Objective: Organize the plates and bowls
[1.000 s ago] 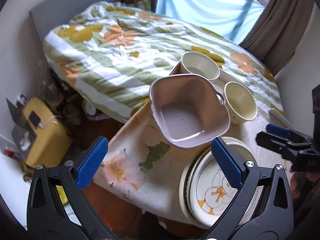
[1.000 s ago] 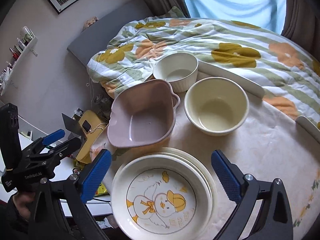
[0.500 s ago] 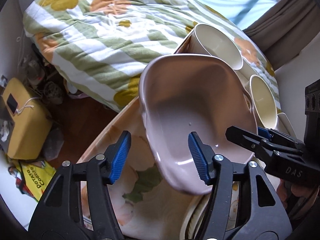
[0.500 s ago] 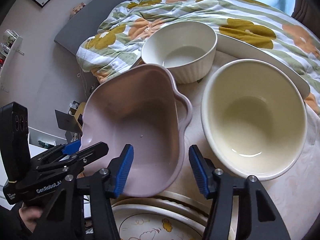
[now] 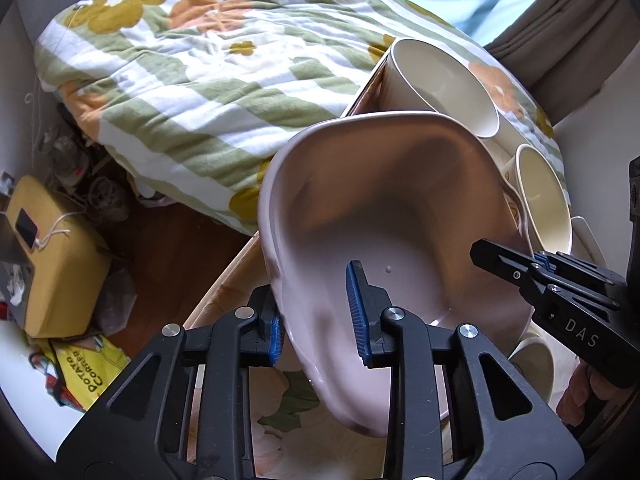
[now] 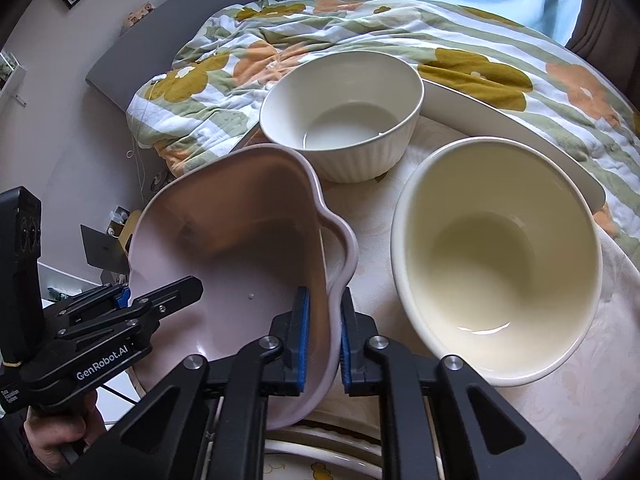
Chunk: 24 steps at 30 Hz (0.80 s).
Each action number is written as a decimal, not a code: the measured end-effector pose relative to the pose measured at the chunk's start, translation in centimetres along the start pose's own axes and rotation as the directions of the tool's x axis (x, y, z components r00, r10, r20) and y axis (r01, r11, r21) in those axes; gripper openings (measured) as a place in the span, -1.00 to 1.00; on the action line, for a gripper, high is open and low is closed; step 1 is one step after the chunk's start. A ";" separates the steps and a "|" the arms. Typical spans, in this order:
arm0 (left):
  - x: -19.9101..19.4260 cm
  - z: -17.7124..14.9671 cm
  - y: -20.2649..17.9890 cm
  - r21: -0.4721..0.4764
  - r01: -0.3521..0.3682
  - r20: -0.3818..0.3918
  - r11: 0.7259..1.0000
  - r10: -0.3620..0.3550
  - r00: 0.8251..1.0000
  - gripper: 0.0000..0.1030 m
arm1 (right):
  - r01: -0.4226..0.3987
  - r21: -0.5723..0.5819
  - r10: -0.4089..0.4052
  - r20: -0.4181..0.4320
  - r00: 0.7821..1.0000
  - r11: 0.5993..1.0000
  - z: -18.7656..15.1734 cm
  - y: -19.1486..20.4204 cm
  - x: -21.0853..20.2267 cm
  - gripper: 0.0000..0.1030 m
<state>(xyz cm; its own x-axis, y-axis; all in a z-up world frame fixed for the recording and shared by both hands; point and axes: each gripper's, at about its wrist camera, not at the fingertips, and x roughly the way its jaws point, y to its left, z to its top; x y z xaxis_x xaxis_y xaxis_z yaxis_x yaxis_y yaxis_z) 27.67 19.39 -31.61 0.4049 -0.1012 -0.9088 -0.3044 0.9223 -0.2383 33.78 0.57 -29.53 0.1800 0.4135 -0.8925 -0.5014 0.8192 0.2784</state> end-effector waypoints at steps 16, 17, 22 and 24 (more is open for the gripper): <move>-8.9 -0.9 -4.7 0.123 -0.038 0.175 0.992 0.016 0.984 -0.52 | -0.005 -0.060 0.017 0.205 0.979 0.998 -2.9 1.5 -9.4 -0.77; -9.8 -1.2 -5.6 0.136 -0.034 0.187 0.990 0.008 0.982 -0.52 | -0.005 -0.060 0.017 0.205 0.979 0.998 -2.9 1.5 -9.4 -0.77; -13.2 -3.7 -11.4 0.234 -0.017 0.225 0.972 -0.037 0.974 -0.52 | 0.031 -0.024 -0.023 0.295 0.955 0.999 -6.5 -0.4 -15.3 -0.77; -14.0 -5.1 -14.0 0.279 0.001 0.224 0.960 -0.066 0.972 -0.52 | 0.057 0.024 -0.062 0.331 0.941 0.998 -9.2 -2.2 -18.4 -0.77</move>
<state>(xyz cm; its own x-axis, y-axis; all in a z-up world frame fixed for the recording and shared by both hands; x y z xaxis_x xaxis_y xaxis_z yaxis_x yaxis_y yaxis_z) 21.84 5.97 -17.29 0.6071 -0.0756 -0.7910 -0.0510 0.9897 -0.1337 23.82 -12.53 -16.96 0.4810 0.4700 -0.7401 -0.4698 0.8509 0.2351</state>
